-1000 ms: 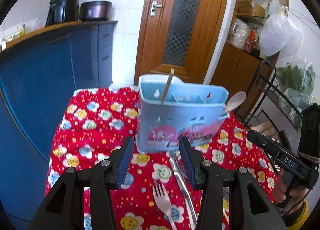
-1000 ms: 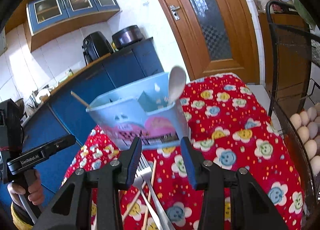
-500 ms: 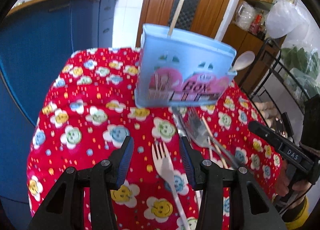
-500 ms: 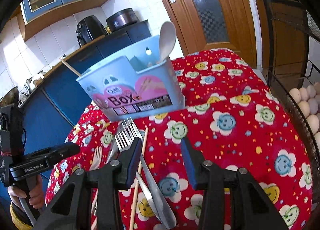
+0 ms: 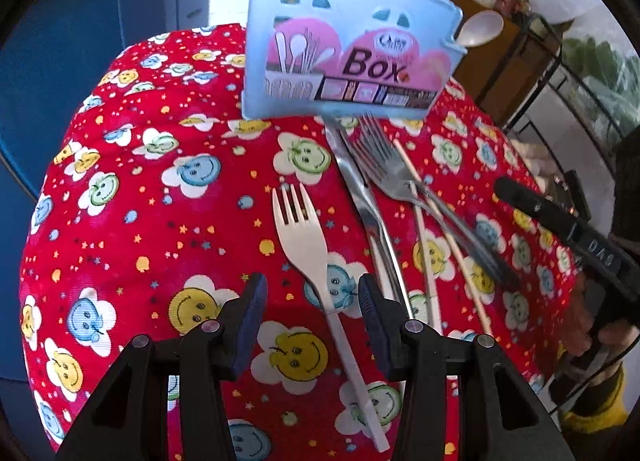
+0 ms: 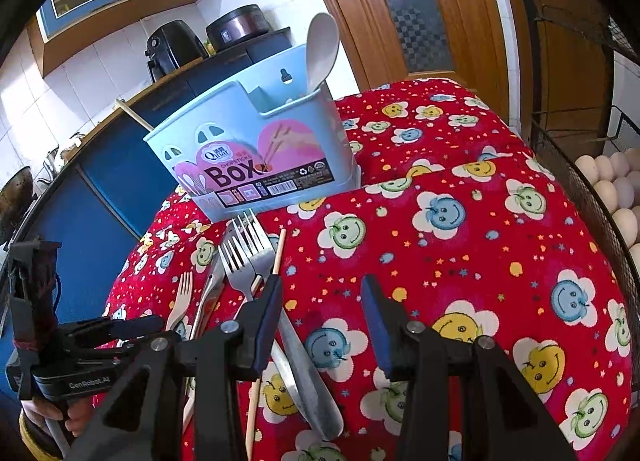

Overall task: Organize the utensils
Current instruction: 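Move both tools back down to the loose utensils beside the box, then grasp the wooden fork with the left tool while the right tool grasps the silver knife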

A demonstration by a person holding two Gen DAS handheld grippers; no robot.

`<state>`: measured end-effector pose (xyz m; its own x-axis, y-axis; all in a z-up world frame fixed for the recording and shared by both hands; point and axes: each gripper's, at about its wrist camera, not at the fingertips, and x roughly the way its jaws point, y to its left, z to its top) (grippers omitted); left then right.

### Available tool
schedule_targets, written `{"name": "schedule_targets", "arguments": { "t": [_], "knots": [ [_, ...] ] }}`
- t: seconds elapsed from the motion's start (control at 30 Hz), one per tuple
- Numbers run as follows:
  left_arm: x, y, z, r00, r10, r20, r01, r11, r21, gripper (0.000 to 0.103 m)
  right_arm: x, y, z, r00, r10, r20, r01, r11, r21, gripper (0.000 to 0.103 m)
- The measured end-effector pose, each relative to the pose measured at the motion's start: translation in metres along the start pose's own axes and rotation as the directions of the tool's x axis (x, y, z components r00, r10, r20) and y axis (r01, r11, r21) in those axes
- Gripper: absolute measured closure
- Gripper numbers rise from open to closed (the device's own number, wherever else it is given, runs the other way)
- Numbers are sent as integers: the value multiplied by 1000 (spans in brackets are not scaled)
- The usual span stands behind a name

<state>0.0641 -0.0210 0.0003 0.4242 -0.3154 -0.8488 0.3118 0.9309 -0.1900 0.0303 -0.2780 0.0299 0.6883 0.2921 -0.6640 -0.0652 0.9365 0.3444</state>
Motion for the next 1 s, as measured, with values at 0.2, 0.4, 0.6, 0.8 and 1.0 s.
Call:
{"name": "schedule_targets", "arguments": {
  "t": [0.2,0.4,0.6,0.8,1.0],
  "knots": [
    [8,-7,0,999,33,4,-33,998,44,55,0,0,-2,1000,4,-4,-4,1000,1,59],
    [12,-12,6,998,57,15,-58,995,85,73,0,7,-5,1000,12,-17,-12,1000,-13,59],
    [9,2,7,999,12,29,-12,1000,9,84,1,21,-5,999,21,-30,-22,999,-40,59],
    [-3,21,4,996,-27,91,35,996,-86,85,8,44,-3,996,56,-67,-61,996,-71,59],
    [-22,44,3,986,14,167,11,990,-143,85,29,69,-5,984,95,-149,-109,990,-87,59]
  ]
}}
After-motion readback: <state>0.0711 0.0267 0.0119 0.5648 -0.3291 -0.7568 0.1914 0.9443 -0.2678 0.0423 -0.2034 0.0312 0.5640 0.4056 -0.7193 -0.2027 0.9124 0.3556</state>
